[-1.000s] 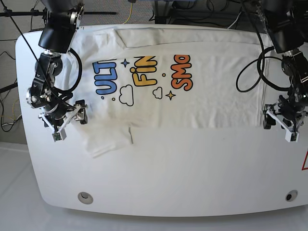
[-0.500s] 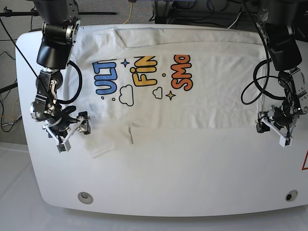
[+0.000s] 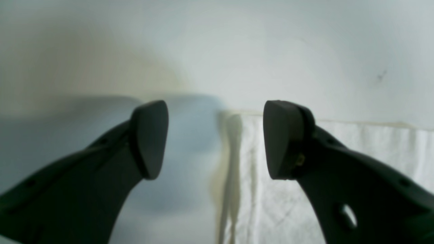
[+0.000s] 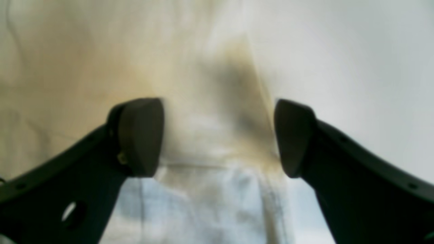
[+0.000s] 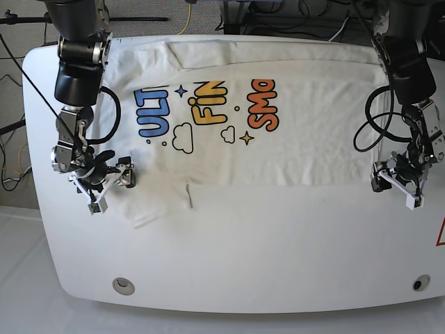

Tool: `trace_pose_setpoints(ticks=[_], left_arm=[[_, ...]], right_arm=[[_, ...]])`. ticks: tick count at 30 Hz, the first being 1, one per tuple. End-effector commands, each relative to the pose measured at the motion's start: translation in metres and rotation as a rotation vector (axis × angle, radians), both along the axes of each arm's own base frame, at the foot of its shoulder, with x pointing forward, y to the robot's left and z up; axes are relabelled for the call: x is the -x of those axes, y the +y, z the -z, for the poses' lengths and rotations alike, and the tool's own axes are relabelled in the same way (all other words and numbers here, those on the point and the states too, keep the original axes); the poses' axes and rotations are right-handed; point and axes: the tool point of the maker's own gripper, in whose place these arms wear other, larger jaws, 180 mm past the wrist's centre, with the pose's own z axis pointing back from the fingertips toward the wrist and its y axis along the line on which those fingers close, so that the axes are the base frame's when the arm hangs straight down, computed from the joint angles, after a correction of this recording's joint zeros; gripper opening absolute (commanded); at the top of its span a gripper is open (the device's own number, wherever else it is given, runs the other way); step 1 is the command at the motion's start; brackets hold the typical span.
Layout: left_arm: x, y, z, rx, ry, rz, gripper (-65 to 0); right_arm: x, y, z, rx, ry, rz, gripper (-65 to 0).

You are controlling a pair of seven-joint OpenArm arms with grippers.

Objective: Fold the T-shirt properly
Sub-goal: 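Lower both open grippers onto the shirt's side edges near the hem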

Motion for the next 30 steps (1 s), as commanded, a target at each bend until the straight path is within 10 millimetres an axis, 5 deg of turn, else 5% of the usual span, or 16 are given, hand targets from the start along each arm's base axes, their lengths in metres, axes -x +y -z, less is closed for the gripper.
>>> trace_pose_setpoints(ticks=[1, 14, 30], left_arm=[[-0.013, 0.012, -0.023, -0.024, -0.073, -0.006, -23.0], [-0.010, 0.005, -0.016, -0.022, -0.078, 0.005, -22.2], [-0.005, 0.000, -0.008, -0.023, -0.038, 0.020, -23.1]], right_arm=[[-0.016, -0.010, -0.015, -0.026, -0.042, 0.031, -16.8], [-0.011, -0.020, -0.007, -0.051, -0.010, 0.083, -16.6], [-0.005, -0.009, 0.000, -0.044, -0.004, 0.042, -16.2]])
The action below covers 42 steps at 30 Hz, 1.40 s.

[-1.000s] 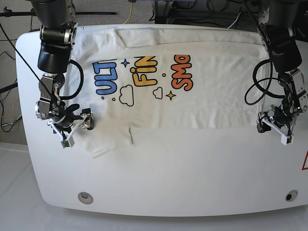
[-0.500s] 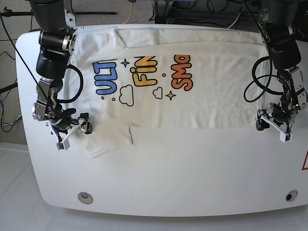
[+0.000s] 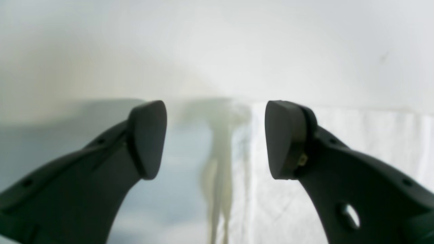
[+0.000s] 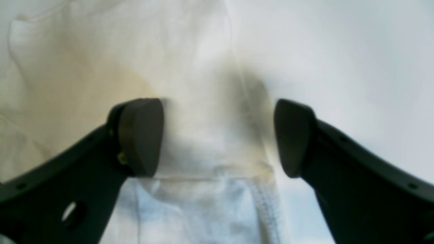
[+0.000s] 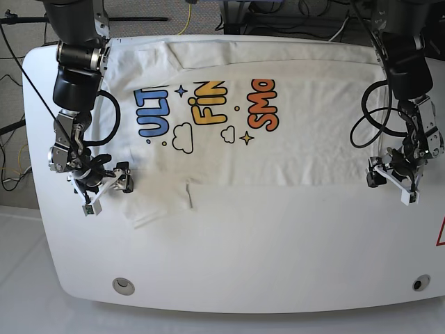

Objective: Fold the T-shirt properly
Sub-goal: 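Lower both open grippers onto the shirt's side edges near the hem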

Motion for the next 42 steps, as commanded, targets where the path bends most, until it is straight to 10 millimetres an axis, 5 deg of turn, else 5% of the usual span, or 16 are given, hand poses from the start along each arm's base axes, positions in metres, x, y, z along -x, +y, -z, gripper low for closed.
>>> trace_pose_setpoints(ticks=[1, 22, 42], left_arm=[[-0.010, 0.008, -0.017, -0.022, -0.041, 0.003, -23.2], [0.003, 0.014, -0.001, -0.041, -0.028, -0.002, -22.8], [0.014, -0.007, 0.014, -0.054, -0.058, 0.060, -22.5]], right_arm=[[-0.001, -0.003, -0.003, 0.016, 0.013, -0.005, -16.2], [-0.006, -0.004, -0.010, 0.018, -0.021, -0.012, -16.3], [-0.011, -0.004, -0.016, 0.023, -0.047, -0.014, -15.9]])
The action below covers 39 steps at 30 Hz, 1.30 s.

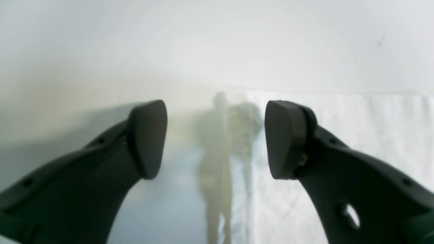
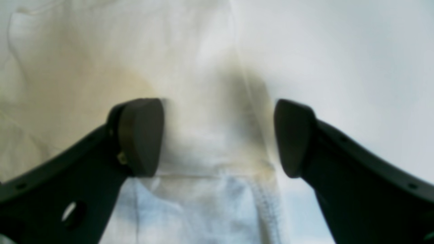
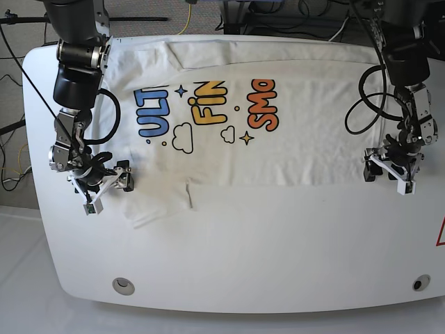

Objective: Fold the T-shirt properly
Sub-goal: 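Lower both open grippers onto the shirt's side edges near the hem, then close both grippers on the hem edges of the shirt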

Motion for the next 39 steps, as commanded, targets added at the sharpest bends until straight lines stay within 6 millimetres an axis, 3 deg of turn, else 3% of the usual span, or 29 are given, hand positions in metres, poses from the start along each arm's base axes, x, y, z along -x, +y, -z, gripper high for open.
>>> trace_pose_setpoints(ticks=[1, 30, 39], left_arm=[[0.002, 0.000, 0.002, -0.019, 0.033, 0.010, -22.5], [-0.001, -0.031, 0.011, 0.003, 0.060, 0.084, -23.6], [-0.006, -0.031, 0.003, -0.008, 0.028, 0.110, -28.6]], right_arm=[[-0.010, -0.005, -0.013, 0.004, -0.034, 0.001, -15.9], [-0.011, -0.005, -0.015, 0.010, -0.042, -0.004, -17.4], [-0.012, -0.005, -0.015, 0.009, -0.045, -0.006, -17.9]])
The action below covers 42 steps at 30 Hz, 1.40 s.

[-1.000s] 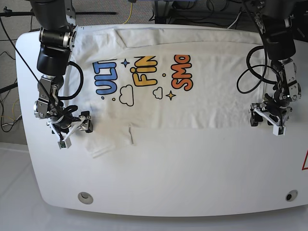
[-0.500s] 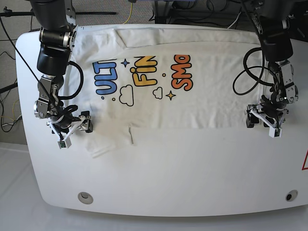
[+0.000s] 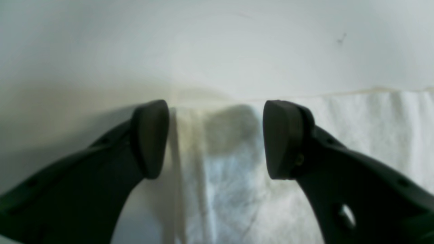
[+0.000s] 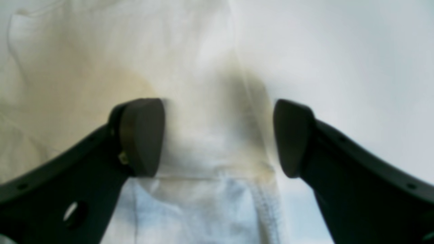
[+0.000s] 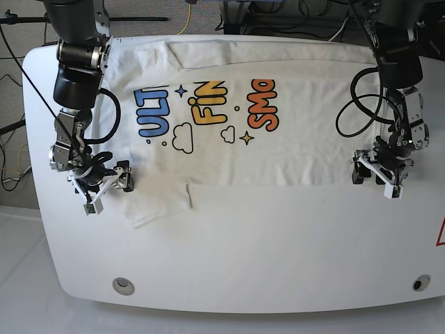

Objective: Fold the T-shirt properly
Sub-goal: 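Close both grippers on the hem edges of the shirt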

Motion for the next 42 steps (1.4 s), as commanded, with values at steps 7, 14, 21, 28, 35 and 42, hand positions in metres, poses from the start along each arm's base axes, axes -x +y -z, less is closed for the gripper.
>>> trace_pose_setpoints(ticks=[7, 14, 21, 28, 35, 42], left_arm=[[0.003, 0.006, -0.001, -0.011, 0.030, 0.001, -30.0], [0.000, 0.003, -0.003, -0.019, 0.020, 0.005, -26.8], [0.001, -0.001, 0.000, -0.010, 0.023, 0.006, -28.5], [0.001, -0.007, 0.001, 0.011, 0.022, 0.006, -37.9], [0.001, -0.002, -0.003, -0.003, 0.000, 0.005, -47.5], [0.000, -0.001, -0.004, -0.003, -0.007, 0.001, -56.9]], right_arm=[[-0.016, -0.002, -0.019, 0.005, -0.043, -0.018, -17.1], [-0.012, -0.004, -0.015, 0.015, -0.032, -0.021, -16.7], [-0.012, -0.003, -0.015, 0.014, -0.031, -0.025, -16.5], [-0.011, -0.003, -0.016, 0.013, -0.033, -0.029, -16.4], [-0.010, -0.004, -0.015, 0.012, -0.030, -0.028, -16.6], [-0.010, -0.004, -0.014, 0.013, -0.028, -0.029, -16.6]])
